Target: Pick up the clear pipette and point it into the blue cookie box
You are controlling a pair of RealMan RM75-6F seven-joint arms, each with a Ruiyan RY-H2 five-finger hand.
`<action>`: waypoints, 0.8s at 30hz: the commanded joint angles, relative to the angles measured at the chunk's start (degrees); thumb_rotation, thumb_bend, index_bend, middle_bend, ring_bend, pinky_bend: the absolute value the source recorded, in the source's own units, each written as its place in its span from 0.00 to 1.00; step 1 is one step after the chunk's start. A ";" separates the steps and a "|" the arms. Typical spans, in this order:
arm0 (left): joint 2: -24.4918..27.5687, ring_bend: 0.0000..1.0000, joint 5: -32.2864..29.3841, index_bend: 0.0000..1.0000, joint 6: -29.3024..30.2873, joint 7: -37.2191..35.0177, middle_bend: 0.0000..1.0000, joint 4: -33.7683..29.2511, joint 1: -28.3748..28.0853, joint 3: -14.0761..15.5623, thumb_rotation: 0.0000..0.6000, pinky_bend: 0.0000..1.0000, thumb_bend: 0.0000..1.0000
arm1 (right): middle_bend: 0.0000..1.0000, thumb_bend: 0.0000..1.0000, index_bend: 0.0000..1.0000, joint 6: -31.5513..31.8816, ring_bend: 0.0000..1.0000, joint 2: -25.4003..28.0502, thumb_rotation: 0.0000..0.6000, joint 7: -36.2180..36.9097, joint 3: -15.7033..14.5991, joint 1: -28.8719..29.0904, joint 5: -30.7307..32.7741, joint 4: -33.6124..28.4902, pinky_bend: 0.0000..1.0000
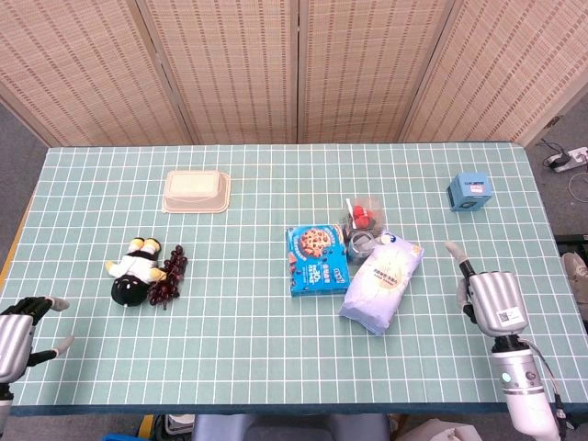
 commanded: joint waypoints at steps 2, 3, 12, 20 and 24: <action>0.34 0.35 0.00 0.50 0.16 -0.57 0.43 -0.12 0.14 -0.02 1.00 0.48 0.15 | 1.00 0.87 0.13 -2.90 1.00 -3.29 1.00 -6.06 2.48 3.15 4.97 -2.52 1.00; 0.43 0.35 -0.01 0.50 0.22 -0.73 0.43 -0.14 0.17 -0.04 1.00 0.48 0.15 | 1.00 0.87 0.13 -3.09 1.00 -3.90 1.00 -6.83 2.83 3.59 5.66 -2.61 1.00; 1.11 0.35 0.10 0.50 0.48 -1.84 0.43 -0.44 0.39 -0.06 1.00 0.48 0.15 | 1.00 0.87 0.13 -3.99 1.00 -8.86 1.00 -12.52 4.46 7.02 10.12 -2.78 1.00; 1.42 0.35 0.34 0.50 0.60 -1.97 0.43 -0.75 0.51 0.02 1.00 0.48 0.15 | 1.00 0.87 0.13 -4.44 1.00 -11.26 1.00 -15.57 3.79 8.58 12.31 -2.32 1.00; 1.60 0.35 0.46 0.50 0.78 -2.03 0.43 -0.96 0.61 0.04 1.00 0.48 0.15 | 1.00 0.87 0.13 -4.37 1.00 -12.22 1.00 -16.11 3.55 9.10 12.95 -1.80 1.00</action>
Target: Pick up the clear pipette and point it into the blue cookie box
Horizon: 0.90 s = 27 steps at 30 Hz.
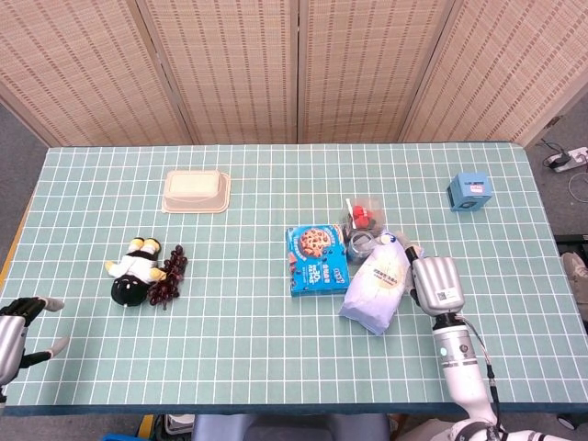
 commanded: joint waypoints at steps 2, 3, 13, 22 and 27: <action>0.10 0.35 0.01 0.50 0.05 -0.10 0.43 -0.08 0.05 0.00 1.00 0.48 0.15 | 1.00 0.87 0.13 -0.09 1.00 -0.72 1.00 -0.35 -0.25 0.51 0.58 0.51 1.00; 0.13 0.35 0.02 0.50 0.06 -0.11 0.43 -0.10 0.07 0.00 1.00 0.48 0.15 | 1.00 0.87 0.13 -0.12 1.00 -0.90 1.00 -0.44 -0.29 0.66 0.67 0.65 1.00; 0.54 0.35 -0.04 0.50 0.21 -0.60 0.43 -0.36 0.20 -0.10 1.00 0.48 0.15 | 1.00 0.87 0.13 -0.66 1.00 -3.00 1.00 -2.15 -0.35 2.82 1.33 1.33 1.00; 0.96 0.35 -0.06 0.50 0.37 -1.28 0.43 -0.50 0.33 -0.18 1.00 0.48 0.15 | 1.00 0.87 0.13 -1.02 1.00 -4.32 1.00 -3.69 -0.12 4.67 1.91 1.05 1.00; 1.16 0.35 -0.06 0.50 0.58 -1.55 0.43 -0.63 0.45 -0.25 1.00 0.48 0.15 | 1.00 0.87 0.13 -1.14 1.00 -4.76 1.00 -4.61 -0.16 5.58 1.99 0.63 1.00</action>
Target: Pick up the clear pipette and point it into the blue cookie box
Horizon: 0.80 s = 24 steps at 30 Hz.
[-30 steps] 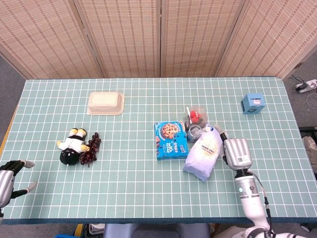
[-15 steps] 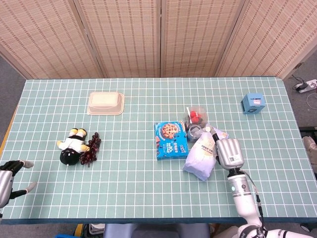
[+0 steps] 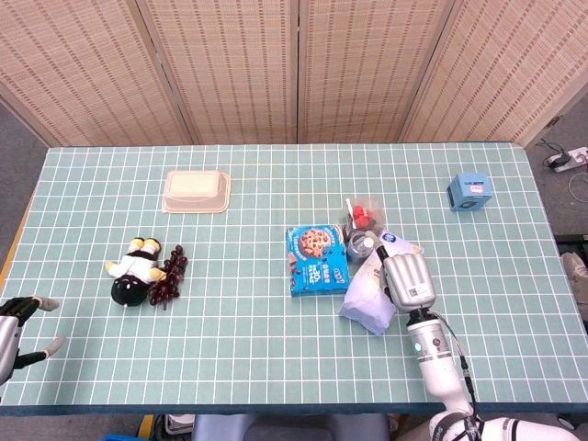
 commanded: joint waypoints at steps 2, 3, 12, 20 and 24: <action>0.12 0.35 0.03 0.50 0.04 -0.12 0.43 -0.04 0.04 -0.01 1.00 0.48 0.15 | 1.00 0.87 0.13 -0.04 1.00 -0.31 1.00 -0.64 0.01 0.62 0.09 -0.38 1.00; 0.14 0.35 0.02 0.50 0.02 -0.14 0.43 -0.06 0.04 -0.01 1.00 0.48 0.15 | 1.00 0.87 0.13 -0.05 1.00 -0.37 1.00 -0.76 0.03 0.76 0.14 -0.47 1.00; 0.25 0.35 0.09 0.50 -0.15 -0.27 0.43 -0.16 0.02 0.03 1.00 0.48 0.15 | 1.00 0.86 0.13 0.42 1.00 -0.48 1.00 -1.04 -0.11 1.49 0.35 -0.80 1.00; 0.24 0.35 0.12 0.50 -0.55 -0.03 0.43 -0.13 -0.12 0.12 1.00 0.48 0.15 | 1.00 0.73 0.13 2.41 1.00 1.61 1.00 1.81 -0.19 0.33 -0.75 -1.16 1.00; 0.22 0.35 0.17 0.50 -0.85 0.23 0.43 -0.21 -0.22 0.22 1.00 0.48 0.15 | 1.00 0.48 0.14 2.99 1.00 2.75 1.00 4.19 0.08 -0.21 -1.27 -0.43 1.00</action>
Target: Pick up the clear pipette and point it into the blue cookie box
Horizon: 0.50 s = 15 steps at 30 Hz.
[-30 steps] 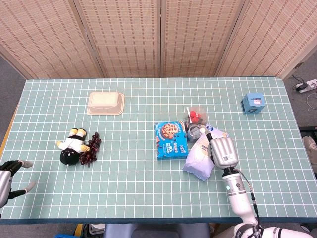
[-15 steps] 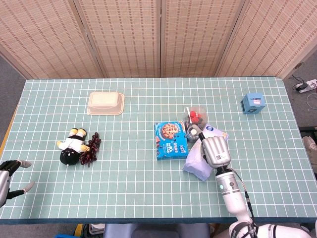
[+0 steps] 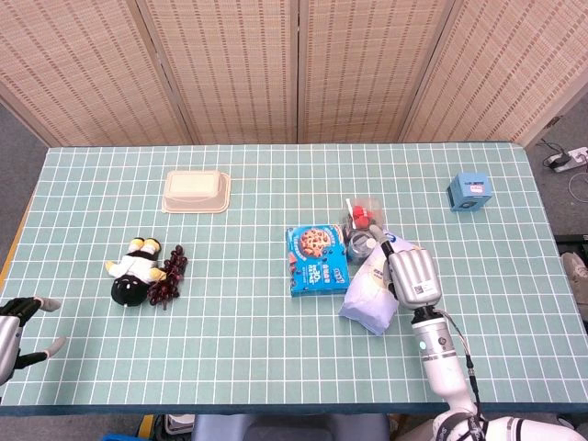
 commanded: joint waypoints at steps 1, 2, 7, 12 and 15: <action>0.00 0.35 0.03 0.50 -0.13 0.07 0.43 -0.06 -0.06 0.05 1.00 0.48 0.15 | 1.00 0.43 0.15 0.51 1.00 0.96 1.00 2.42 0.32 -0.53 -0.59 0.88 1.00; 0.01 0.35 0.03 0.50 -0.20 0.07 0.43 -0.08 -0.08 0.07 1.00 0.48 0.15 | 1.00 0.37 0.16 0.55 1.00 1.17 1.00 3.31 0.43 -0.63 -0.75 1.20 1.00; 0.04 0.35 -0.10 0.50 -0.71 0.06 0.43 -0.10 -0.27 0.13 1.00 0.48 0.15 | 1.00 0.11 0.19 0.02 1.00 2.15 1.00 9.99 1.26 -0.88 -1.86 3.35 1.00; 0.00 0.35 -0.20 0.50 -1.08 0.11 0.43 -0.06 -0.44 0.14 1.00 0.48 0.15 | 1.00 0.04 0.30 -0.77 1.00 1.77 1.00 18.51 2.71 -0.63 -2.86 6.01 1.00; 0.01 0.35 -0.22 0.50 -1.13 0.05 0.43 -0.09 -0.47 0.13 1.00 0.48 0.15 | 1.00 0.08 0.37 -1.83 1.00 0.87 1.00 24.46 3.72 -0.23 -2.84 8.14 1.00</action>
